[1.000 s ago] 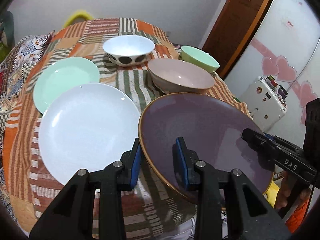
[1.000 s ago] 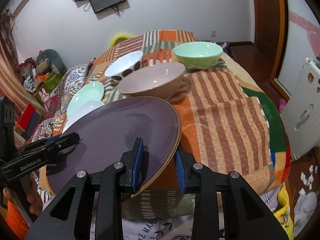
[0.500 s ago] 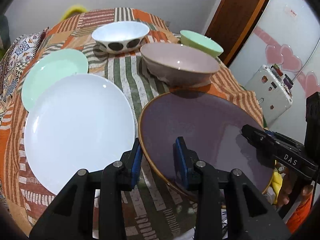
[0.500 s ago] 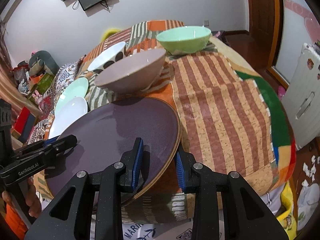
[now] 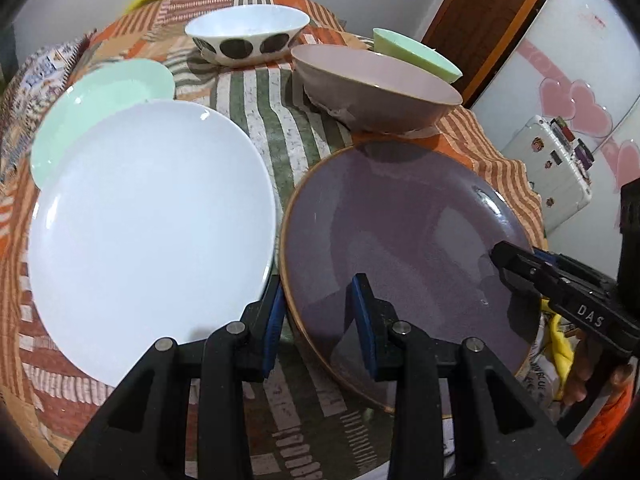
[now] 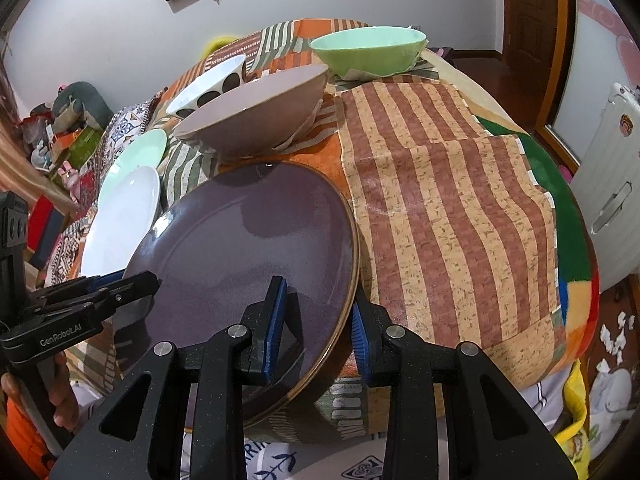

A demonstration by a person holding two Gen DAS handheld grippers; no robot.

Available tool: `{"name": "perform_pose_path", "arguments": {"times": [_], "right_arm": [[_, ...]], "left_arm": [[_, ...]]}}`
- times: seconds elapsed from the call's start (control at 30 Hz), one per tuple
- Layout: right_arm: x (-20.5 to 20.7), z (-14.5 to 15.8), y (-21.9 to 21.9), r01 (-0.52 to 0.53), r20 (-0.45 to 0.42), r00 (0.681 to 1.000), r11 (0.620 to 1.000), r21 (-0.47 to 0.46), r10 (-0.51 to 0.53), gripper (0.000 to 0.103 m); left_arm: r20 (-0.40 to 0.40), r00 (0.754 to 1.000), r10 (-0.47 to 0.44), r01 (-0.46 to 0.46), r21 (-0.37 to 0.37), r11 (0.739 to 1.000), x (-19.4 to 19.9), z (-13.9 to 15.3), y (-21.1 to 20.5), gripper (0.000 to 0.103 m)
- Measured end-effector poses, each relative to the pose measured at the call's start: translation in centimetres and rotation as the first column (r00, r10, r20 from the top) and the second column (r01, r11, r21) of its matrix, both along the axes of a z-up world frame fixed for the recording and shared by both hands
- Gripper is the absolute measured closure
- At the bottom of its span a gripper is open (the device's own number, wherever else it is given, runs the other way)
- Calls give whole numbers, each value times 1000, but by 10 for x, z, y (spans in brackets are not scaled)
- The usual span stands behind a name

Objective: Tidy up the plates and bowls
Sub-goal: 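Lift the purple plate off the white plate with both grippers and carry it aside, then lower the purple plate onto the table and open both grippers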

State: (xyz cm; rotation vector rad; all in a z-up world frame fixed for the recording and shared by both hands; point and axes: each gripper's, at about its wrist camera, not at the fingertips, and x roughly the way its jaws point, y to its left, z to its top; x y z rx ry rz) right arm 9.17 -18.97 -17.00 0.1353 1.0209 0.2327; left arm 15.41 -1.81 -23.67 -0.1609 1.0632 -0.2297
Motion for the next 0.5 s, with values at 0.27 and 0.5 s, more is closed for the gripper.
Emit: {"name": "perform_pose_path", "arguments": {"times": [0.27,0.5], "right_arm": [[0,12,-1,2,1,1000,998,-55,-2,73],[-5,39,1,7,66,998,998,-63,-3,64]], "left_arm": [[113,994,9,-10,13,1000,-11,31,7,70],[168,984,50,-54,14,998,-22,55,24,69]]}}
